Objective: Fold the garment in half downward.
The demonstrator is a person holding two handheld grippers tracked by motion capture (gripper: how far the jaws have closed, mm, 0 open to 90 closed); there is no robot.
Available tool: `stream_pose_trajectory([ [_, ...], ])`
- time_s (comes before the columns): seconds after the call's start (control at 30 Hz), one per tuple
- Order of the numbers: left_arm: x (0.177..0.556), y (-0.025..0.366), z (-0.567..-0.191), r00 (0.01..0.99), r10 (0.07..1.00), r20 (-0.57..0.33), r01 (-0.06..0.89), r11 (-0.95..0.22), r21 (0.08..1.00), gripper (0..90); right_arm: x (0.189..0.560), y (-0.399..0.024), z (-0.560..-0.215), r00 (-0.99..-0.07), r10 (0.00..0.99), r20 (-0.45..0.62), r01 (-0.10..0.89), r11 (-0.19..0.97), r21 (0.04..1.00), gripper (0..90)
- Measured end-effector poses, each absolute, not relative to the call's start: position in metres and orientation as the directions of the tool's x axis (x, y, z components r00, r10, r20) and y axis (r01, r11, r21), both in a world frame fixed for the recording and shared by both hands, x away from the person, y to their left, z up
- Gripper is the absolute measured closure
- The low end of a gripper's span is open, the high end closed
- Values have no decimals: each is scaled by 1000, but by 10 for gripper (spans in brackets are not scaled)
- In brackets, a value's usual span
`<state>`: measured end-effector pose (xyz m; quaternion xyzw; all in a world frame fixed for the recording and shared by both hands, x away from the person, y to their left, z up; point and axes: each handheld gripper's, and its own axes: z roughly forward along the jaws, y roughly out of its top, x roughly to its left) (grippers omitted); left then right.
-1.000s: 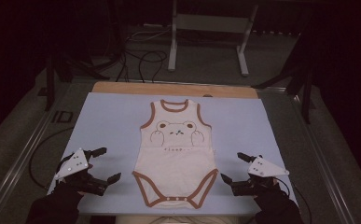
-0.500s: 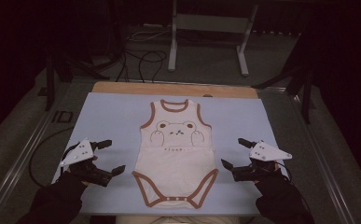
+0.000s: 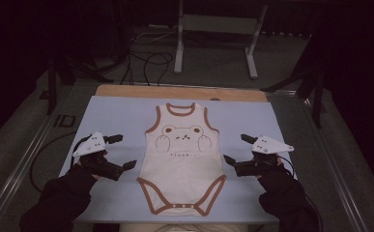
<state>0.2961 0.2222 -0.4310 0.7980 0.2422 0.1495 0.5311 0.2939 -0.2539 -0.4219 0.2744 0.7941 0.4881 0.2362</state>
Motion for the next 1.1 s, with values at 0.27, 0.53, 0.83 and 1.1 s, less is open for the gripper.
stream_pose_trajectory([
  [0.27, 309, 217, -429, 835, 550, -19, 234, -322, 917, 4, 309, -247, -427, -741, 664, -103, 220, 385, 896, 76],
  [0.53, 317, 209, -429, 840, 543, -17, 238, -339, 910, 4, 325, -244, -431, -741, 664, -98, 232, 390, 891, 76],
  [0.83, 331, 199, -437, 834, 551, -24, 264, -360, 894, 4, 337, -238, -442, -742, 665, -91, 254, 404, 879, 76],
  [1.1, 343, 190, -445, 827, 561, -36, 289, -368, 884, 4, 345, -235, -454, -740, 667, -87, 276, 419, 865, 76],
])
